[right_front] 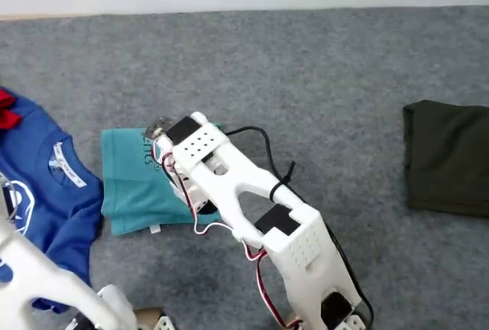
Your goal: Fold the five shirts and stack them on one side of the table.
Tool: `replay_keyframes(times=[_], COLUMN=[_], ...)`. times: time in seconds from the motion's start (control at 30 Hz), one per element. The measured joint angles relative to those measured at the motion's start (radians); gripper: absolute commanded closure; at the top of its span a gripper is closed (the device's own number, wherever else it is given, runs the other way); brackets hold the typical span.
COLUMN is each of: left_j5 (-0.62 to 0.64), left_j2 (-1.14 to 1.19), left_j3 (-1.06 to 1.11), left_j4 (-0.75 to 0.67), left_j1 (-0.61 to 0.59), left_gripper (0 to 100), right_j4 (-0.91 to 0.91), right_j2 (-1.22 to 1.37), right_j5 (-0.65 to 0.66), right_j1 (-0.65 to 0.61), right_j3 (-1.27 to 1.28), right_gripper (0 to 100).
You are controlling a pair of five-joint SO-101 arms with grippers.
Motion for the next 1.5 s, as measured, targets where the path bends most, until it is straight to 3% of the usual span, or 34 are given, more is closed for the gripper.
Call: replay_keyframes(times=[0.33, 0.5, 0.87, 1.43, 1.5], left_j5=[0.0, 0.0, 0.0, 0.0, 0.0], left_j2=[0.0, 0.0, 0.0, -0.003, -0.003], left_j3=[0.0, 0.0, 0.031, 0.074, 0.074], left_j4=[0.0, 0.0, 0.0, 0.0, 0.0], left_j1=[0.0, 0.0, 0.0, 0.0, 0.0], left_gripper=[100, 100, 100, 100, 100], right_j4=[0.012, 0.012, -0.018, -0.121, -0.114], right_j2=[-0.126, -0.181, -0.081, 0.097, 0.098], right_j5=[-0.003, -0.104, -0.298, -0.331, -0.348], right_j1=[0.063, 0.097, 0.087, 0.046, 0.046], right_j3=[-0.035, -0.035, -0.035, -0.064, -0.069], right_gripper=[82.6, 78.6, 78.6, 79.4, 84.8])
